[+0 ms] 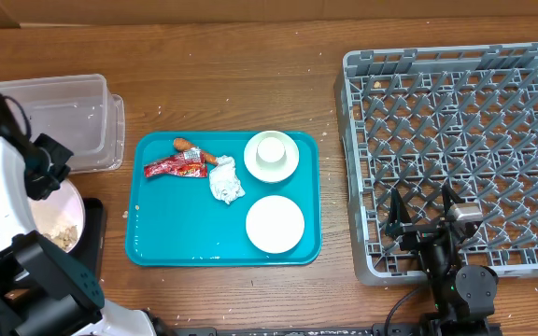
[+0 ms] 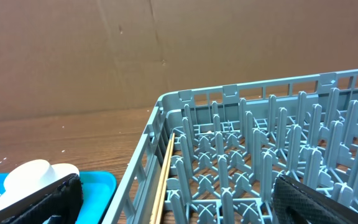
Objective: Sort waste into correct bins and load items into the dishwasher
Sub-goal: 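Lift the white plate with the left gripper and carry it left over the black tray, then tilt the plate with the left gripper to dump rice onto the black tray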
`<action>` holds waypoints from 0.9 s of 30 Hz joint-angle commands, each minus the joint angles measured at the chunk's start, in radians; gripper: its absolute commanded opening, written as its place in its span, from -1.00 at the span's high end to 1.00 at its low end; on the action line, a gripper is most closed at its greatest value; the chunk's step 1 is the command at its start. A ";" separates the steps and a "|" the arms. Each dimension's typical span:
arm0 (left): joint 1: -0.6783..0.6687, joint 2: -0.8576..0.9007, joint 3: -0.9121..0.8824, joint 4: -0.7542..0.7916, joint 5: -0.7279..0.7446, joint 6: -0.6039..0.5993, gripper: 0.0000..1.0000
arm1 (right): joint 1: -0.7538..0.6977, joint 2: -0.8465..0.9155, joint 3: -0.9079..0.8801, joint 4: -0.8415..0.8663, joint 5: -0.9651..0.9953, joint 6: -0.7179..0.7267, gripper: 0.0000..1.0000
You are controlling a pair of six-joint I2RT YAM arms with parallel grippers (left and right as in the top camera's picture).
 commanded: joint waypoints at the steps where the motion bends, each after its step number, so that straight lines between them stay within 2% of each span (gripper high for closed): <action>1: 0.056 0.003 0.024 0.005 0.050 0.034 0.92 | 0.002 -0.008 -0.010 0.006 0.003 -0.004 -1.00; 5: 0.128 0.003 0.024 0.014 0.119 0.049 0.92 | 0.002 -0.008 -0.010 0.006 0.003 -0.004 -1.00; 9: 0.209 0.003 0.024 0.030 0.278 0.121 0.92 | 0.002 -0.008 -0.010 0.006 0.003 -0.004 -1.00; 12: 0.238 0.003 0.024 0.034 0.299 0.123 0.92 | 0.002 -0.008 -0.010 0.006 0.003 -0.004 -1.00; 16: 0.259 0.003 0.024 0.048 0.335 0.145 0.92 | 0.002 -0.008 -0.010 0.006 0.003 -0.004 -1.00; 21: 0.271 0.003 0.024 0.058 0.521 0.188 0.92 | 0.002 -0.008 -0.010 0.006 0.003 -0.004 -1.00; 27: 0.272 0.003 0.024 0.049 0.541 0.195 0.92 | 0.002 -0.008 -0.010 0.006 0.003 -0.004 -1.00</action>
